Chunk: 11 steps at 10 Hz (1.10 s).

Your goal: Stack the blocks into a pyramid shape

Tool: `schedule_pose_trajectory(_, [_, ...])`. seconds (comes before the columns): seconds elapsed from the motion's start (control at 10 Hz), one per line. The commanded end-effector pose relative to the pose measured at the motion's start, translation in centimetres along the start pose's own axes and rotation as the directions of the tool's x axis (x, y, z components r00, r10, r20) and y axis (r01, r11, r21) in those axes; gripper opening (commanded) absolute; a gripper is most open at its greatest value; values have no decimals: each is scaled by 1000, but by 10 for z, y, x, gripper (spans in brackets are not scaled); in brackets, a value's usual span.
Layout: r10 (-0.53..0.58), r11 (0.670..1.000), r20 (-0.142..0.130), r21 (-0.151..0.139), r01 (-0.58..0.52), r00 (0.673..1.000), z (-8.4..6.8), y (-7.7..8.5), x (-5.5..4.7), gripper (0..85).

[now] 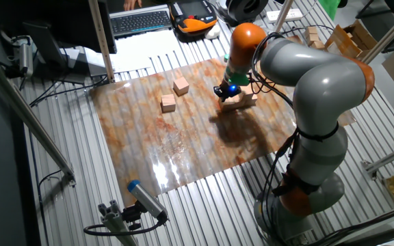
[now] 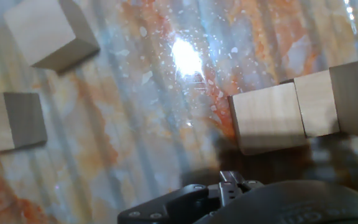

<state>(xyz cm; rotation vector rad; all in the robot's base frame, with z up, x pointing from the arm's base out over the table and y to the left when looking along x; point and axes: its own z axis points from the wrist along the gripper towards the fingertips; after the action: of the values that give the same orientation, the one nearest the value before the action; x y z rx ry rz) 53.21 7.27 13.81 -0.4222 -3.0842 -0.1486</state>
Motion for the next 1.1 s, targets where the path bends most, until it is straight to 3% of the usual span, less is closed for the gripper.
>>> schedule_pose_trajectory(0.0, [2, 1000, 6, -8, -1, 1000, 0, 1, -1, 0])
schedule_pose_trajectory(0.2, [-35, 999, 22, -6, 36, 999, 2, 8, -5, 0])
schedule_pose_trajectory(0.3, [-49, 999, 39, 17, 49, 998, 4, 15, -6, 0])
schedule_pose_trajectory(0.7, [-32, 998, 33, 46, 30, 999, -3, 54, -9, 0])
schedule_pose_trajectory(1.0, [-22, 998, 43, 54, 20, 999, 3, 82, -10, 0])
